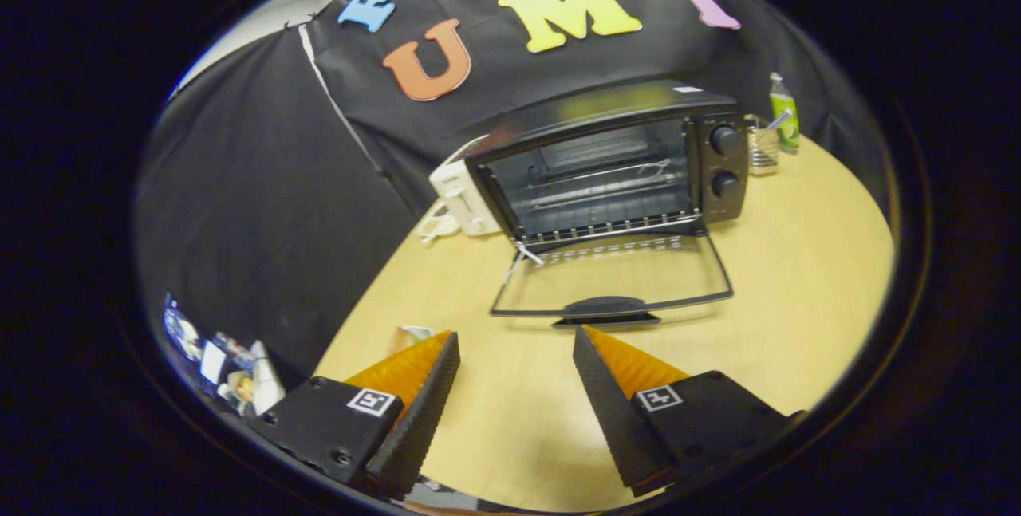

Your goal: Open the toaster oven, put the food inside, and close the toaster oven door.

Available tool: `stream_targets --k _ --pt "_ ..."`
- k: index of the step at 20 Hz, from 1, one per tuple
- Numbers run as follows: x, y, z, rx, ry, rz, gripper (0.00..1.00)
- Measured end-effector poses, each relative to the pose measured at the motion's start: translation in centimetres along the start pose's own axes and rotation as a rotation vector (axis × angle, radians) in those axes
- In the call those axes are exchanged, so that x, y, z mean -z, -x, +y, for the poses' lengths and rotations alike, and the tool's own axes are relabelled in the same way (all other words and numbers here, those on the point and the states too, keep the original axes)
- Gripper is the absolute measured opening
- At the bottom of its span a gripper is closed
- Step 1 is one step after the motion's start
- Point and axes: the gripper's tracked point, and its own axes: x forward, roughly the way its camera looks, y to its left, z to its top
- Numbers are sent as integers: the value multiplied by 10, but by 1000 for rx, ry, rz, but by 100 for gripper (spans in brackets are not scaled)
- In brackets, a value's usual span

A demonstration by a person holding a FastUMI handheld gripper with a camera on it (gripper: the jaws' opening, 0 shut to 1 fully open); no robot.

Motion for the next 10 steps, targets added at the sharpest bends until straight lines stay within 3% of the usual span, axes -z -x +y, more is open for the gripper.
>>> stream_targets --k 4,10 --pt "18 -11 38 -124 -27 216 91" --pt "52 -40 59 -180 -67 410 89"
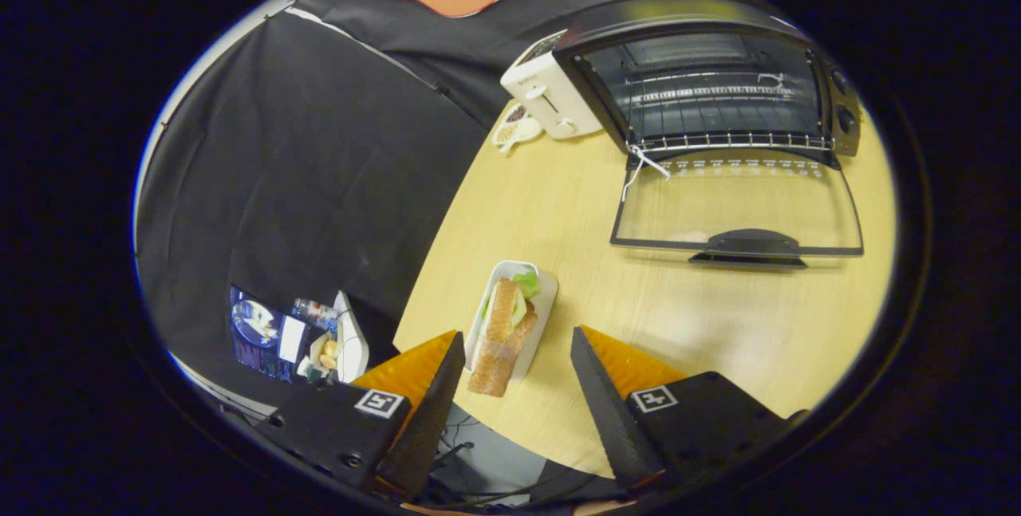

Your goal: Open the toaster oven, put the food inside, and close the toaster oven door.

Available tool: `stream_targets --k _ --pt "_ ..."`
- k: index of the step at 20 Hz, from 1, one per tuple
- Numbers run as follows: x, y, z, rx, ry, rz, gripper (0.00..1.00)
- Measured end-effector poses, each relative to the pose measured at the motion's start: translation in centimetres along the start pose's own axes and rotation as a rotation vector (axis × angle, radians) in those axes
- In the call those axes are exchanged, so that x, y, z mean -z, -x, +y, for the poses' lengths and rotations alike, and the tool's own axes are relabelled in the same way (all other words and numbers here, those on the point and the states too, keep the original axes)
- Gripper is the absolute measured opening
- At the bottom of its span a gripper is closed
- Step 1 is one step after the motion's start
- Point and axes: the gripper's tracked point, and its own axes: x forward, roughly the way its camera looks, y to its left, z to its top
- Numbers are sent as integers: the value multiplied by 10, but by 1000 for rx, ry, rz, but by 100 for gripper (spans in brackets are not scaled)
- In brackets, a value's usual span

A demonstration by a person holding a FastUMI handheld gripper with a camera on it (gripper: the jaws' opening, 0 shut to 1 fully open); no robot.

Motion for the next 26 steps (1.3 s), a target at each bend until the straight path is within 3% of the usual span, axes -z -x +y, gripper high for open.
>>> stream_targets --k 6,9,13,20,26 --pt "11 -32 12 -54 -79 100 75" --pt "12 -41 11 -45 -103 108 49" --pt "13 -40 13 -62 -116 104 38" --pt "2 -7 29 -130 -105 39 36" --pt "-26 38 16 -210 -179 -72 36"
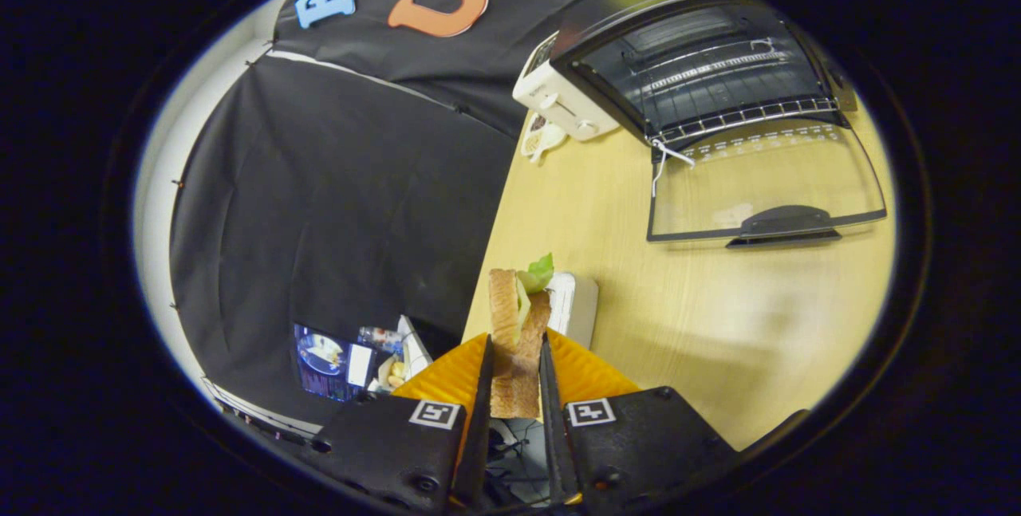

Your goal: Open the toaster oven, put the food inside, and close the toaster oven door.

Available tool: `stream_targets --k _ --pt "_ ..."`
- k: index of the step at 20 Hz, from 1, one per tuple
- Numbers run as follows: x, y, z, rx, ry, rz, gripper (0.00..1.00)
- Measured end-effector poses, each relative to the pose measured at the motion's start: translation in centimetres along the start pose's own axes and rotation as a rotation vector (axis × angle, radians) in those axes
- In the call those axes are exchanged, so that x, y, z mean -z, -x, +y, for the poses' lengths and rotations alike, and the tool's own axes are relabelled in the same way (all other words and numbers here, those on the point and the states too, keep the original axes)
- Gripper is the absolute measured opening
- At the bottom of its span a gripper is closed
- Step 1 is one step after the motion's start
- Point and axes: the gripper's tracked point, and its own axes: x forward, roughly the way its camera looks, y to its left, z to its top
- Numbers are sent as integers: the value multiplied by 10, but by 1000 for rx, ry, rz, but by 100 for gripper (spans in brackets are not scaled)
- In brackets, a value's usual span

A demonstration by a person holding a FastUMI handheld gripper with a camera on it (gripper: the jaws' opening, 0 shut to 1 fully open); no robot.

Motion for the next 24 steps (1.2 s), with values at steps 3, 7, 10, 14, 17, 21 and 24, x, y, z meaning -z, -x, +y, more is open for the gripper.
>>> stream_targets --k 3,7,10,14,17,21,24 --pt "-29 22 -15 -40 -81 -93 36" --pt "-86 50 -53 -50 -143 -301 35" --pt "-131 66 -76 -99 -218 -453 35" --pt "-166 69 -114 -136 -395 -552 35" --pt "-194 59 -134 -148 -451 -643 35" --pt "-241 52 -149 -156 -466 -795 35" --pt "-268 45 -164 -86 -417 -894 35"
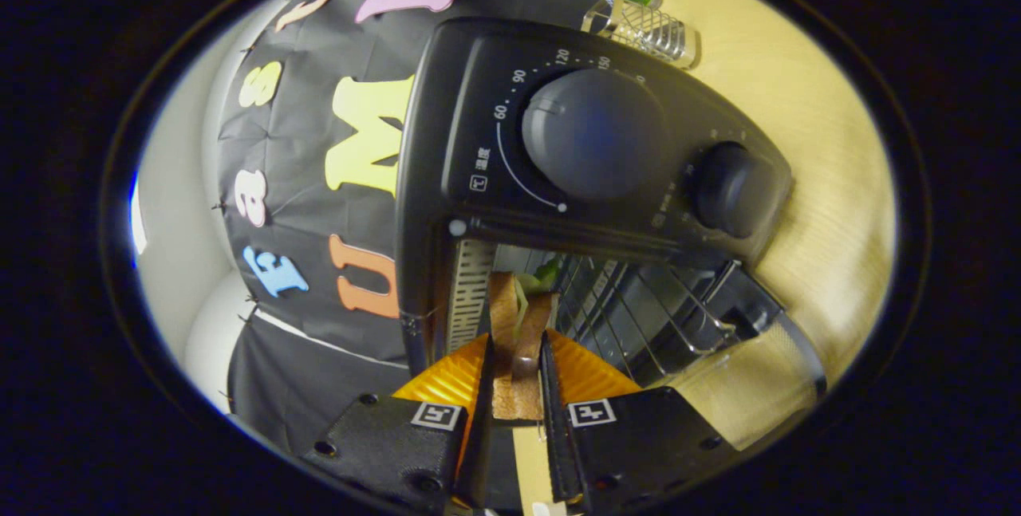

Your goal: Open the toaster oven, put the food inside, and close the toaster oven door.

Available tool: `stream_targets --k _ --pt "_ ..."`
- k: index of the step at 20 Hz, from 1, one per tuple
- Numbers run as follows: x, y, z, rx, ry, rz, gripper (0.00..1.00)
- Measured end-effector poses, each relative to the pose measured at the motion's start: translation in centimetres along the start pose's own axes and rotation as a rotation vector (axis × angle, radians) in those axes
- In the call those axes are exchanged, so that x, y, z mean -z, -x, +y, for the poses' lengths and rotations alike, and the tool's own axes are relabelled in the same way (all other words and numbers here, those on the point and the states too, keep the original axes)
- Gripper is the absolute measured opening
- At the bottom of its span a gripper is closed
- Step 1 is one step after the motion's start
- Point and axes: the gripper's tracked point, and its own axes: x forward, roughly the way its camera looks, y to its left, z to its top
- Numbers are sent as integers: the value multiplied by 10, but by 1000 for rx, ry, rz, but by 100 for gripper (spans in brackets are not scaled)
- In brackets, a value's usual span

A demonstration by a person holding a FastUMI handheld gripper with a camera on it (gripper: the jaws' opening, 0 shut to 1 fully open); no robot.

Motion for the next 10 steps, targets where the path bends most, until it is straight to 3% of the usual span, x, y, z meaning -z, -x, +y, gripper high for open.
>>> stream_targets --k 4,6,8,10 --pt "10 -19 -7 30 92 -6 35" --pt "11 -24 -21 100 161 -12 37" --pt "11 -20 -19 113 229 -7 45" --pt "14 -22 -25 183 342 -27 61"
